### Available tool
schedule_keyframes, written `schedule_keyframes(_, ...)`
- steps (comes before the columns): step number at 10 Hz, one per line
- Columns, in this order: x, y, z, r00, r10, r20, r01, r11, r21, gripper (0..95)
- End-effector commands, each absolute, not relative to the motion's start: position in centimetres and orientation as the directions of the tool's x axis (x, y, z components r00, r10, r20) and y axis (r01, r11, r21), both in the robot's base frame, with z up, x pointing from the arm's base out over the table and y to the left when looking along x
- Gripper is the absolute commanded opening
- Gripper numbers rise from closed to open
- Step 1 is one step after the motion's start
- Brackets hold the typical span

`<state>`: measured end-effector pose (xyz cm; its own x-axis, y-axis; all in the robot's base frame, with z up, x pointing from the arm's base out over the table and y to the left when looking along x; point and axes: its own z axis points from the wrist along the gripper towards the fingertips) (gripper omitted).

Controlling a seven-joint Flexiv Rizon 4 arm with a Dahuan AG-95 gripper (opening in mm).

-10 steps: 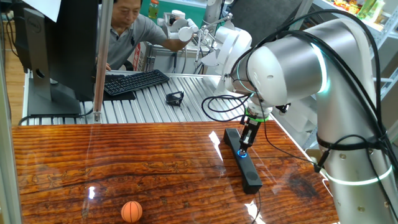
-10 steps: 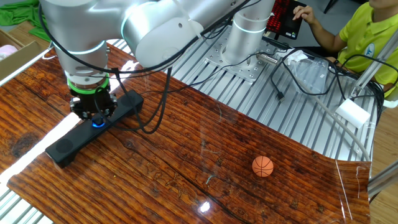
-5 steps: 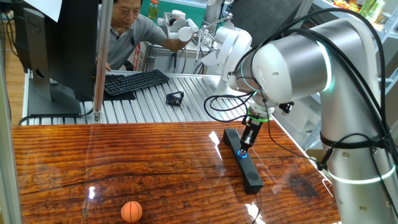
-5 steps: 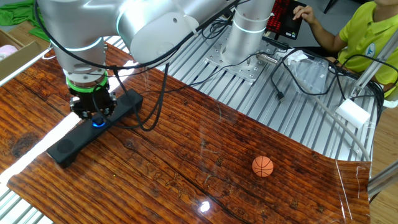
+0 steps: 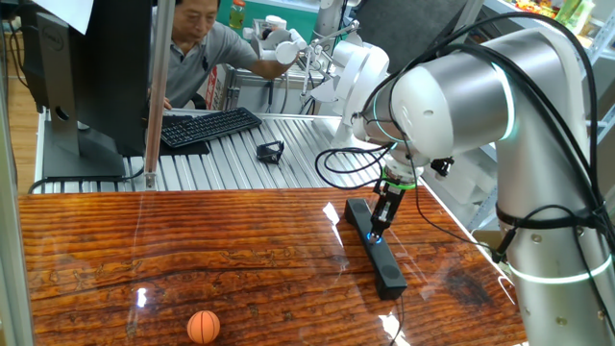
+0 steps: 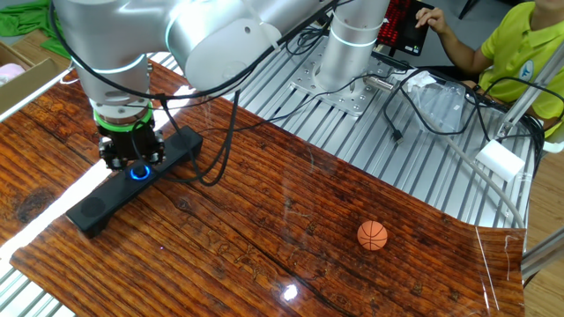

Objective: Turn the knob to increase the volume of the speaker

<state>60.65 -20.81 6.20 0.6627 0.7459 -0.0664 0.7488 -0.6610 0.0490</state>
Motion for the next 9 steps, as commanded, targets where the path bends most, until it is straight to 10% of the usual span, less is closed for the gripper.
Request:
schedule_keyframes(1,60.7,-20.8,6.3,0.606,0.794,-0.047,0.795,-0.605,0.029,57.0)
schedule_keyframes(9,60.7,-18.3,7.7,0.135,0.990,0.046,0.991,-0.135,-0.010,57.0)
